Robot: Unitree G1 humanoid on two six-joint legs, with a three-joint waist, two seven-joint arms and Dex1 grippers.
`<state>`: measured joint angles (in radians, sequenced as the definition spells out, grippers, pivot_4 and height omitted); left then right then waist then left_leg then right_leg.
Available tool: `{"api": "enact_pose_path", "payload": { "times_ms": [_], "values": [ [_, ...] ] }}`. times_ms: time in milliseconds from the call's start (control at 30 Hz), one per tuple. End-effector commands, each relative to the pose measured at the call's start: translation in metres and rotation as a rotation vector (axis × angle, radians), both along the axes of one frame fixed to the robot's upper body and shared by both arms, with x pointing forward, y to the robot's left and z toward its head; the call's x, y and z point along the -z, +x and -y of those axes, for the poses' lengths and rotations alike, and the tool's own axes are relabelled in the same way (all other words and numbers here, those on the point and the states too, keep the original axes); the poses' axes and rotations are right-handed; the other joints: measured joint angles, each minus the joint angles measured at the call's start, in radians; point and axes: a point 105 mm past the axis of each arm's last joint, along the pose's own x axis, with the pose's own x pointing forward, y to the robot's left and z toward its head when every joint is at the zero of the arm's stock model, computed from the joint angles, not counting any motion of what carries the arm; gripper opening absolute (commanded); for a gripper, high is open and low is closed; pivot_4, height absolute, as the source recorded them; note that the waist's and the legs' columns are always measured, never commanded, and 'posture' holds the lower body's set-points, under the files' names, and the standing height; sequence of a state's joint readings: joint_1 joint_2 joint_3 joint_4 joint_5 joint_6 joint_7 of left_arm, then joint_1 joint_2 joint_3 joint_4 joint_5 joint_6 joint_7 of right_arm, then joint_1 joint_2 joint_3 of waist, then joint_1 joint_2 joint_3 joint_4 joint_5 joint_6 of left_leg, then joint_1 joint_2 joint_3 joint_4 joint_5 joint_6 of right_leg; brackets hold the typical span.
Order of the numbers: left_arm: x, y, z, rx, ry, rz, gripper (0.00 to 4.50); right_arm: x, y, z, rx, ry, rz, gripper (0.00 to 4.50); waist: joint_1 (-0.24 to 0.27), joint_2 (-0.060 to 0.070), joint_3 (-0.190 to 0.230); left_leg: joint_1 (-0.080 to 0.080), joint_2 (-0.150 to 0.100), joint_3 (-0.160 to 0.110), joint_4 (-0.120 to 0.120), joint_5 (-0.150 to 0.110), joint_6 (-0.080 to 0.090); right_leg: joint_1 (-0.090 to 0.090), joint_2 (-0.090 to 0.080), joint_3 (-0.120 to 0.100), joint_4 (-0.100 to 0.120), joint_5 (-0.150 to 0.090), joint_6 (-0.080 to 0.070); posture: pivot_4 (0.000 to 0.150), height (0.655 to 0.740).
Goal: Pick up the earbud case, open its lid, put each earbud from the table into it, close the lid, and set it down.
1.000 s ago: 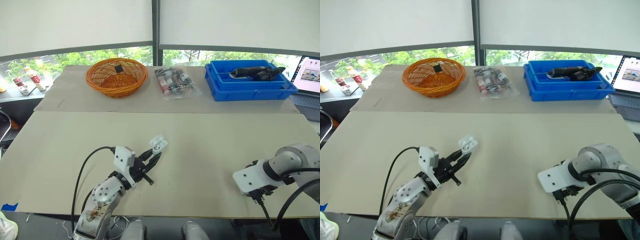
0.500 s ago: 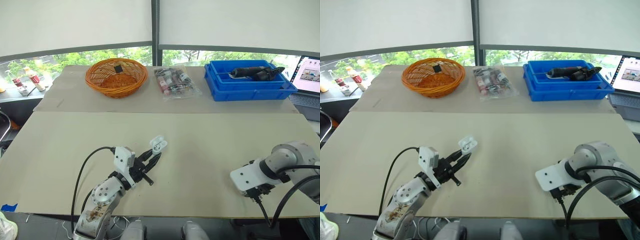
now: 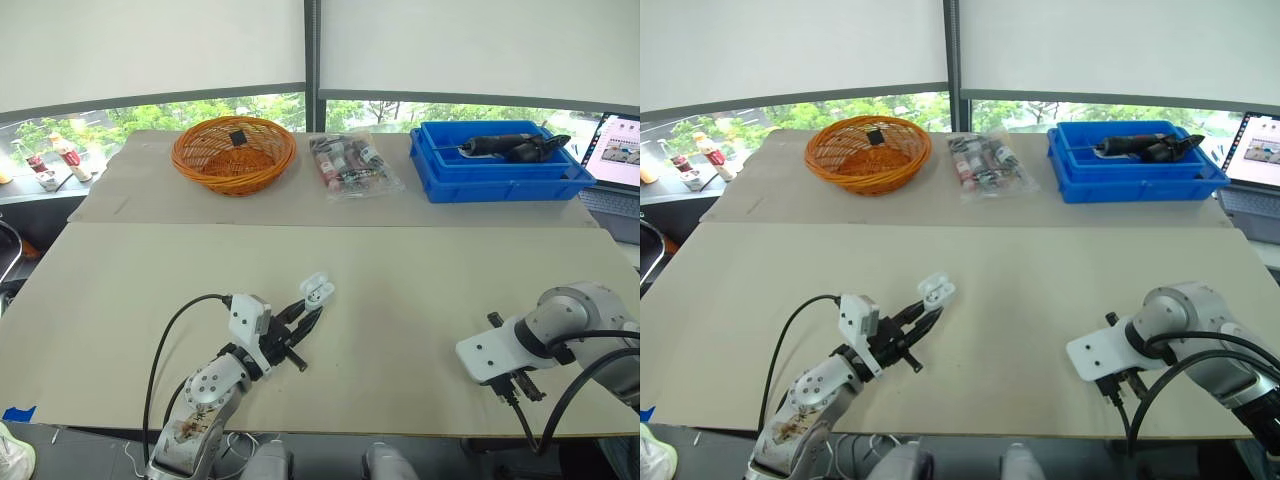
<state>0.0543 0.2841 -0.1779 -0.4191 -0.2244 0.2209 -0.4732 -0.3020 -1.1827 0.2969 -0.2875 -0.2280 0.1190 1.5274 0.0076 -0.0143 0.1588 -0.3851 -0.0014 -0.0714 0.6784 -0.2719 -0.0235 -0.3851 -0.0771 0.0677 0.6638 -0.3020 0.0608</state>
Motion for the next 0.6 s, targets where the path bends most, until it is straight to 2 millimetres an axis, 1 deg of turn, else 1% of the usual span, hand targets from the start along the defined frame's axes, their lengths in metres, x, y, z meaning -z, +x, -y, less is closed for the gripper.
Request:
{"api": "enact_pose_path", "payload": {
  "times_ms": [33,133,200,233,300,367,467,533,600],
  "values": [
    [-0.009,-0.001,0.003,0.012,-0.01,0.048,0.51,0.002,-0.007,-0.006,-0.007,0.031,-0.032,0.38,0.0,0.0,0.0,0.0,0.0,0.0,0.0,0.0,0.0,0.0,0.0,0.0,0.0,0.0,0.0,0.15,0.74],
    [-0.009,-0.001,0.003,0.011,-0.011,0.05,0.51,-0.006,-0.005,-0.01,-0.004,0.067,-0.004,0.38,-0.001,0.0,0.0,0.0,0.0,0.0,0.0,0.0,0.0,0.0,0.0,0.0,0.0,0.0,0.0,0.15,0.74],
    [-0.01,0.0,0.002,0.012,-0.013,0.054,0.51,-0.018,0.003,-0.021,0.002,0.139,0.051,0.38,-0.001,0.0,0.0,0.0,0.0,0.0,0.0,0.0,0.0,0.0,0.0,0.0,0.0,0.0,0.0,0.15,0.74],
    [-0.011,0.001,0.002,0.014,-0.016,0.058,0.51,-0.027,0.009,-0.029,0.002,0.203,0.086,0.38,-0.002,0.0,0.0,0.0,0.0,0.0,0.0,0.0,0.0,0.0,0.0,0.0,0.0,0.0,0.0,0.15,0.74],
    [-0.013,0.003,0.003,0.02,-0.02,0.067,0.51,-0.047,0.02,-0.052,0.016,0.378,0.153,0.38,-0.009,0.0,0.0,0.0,0.0,-0.001,0.0,0.0,0.0,-0.001,0.0,0.001,0.001,0.0,0.0,0.15,0.74],
    [-0.015,0.005,0.004,0.028,-0.024,0.077,0.51,-0.064,0.025,-0.072,0.034,0.546,0.185,0.38,-0.013,0.0,0.0,0.0,0.0,-0.002,0.0,0.0,0.0,-0.001,0.0,0.001,0.001,0.0,0.0,0.15,0.74],
    [-0.02,0.008,0.006,0.048,-0.033,0.094,0.51,-0.083,0.026,-0.1,0.067,0.81,0.204,0.38,-0.009,-0.001,0.0,-0.001,0.0,-0.004,-0.001,0.0,0.0,-0.001,0.0,0.0,0.0,0.0,0.0,0.15,0.74],
    [-0.024,0.01,0.008,0.066,-0.041,0.108,0.51,-0.099,0.027,-0.119,0.058,0.998,0.264,0.38,-0.006,-0.001,0.0,-0.003,0.0,-0.005,0.0,0.0,0.0,-0.002,0.0,-0.002,0.0,0.0,0.0,0.15,0.74],
    [-0.027,0.011,0.009,0.079,-0.049,0.118,0.51,-0.113,0.029,-0.132,0.097,1.179,0.316,0.38,-0.006,-0.001,0.0,-0.004,0.0,-0.006,0.0,0.0,0.0,-0.003,-0.001,-0.001,0.001,0.0,0.0,0.15,0.74]
  ]
}}
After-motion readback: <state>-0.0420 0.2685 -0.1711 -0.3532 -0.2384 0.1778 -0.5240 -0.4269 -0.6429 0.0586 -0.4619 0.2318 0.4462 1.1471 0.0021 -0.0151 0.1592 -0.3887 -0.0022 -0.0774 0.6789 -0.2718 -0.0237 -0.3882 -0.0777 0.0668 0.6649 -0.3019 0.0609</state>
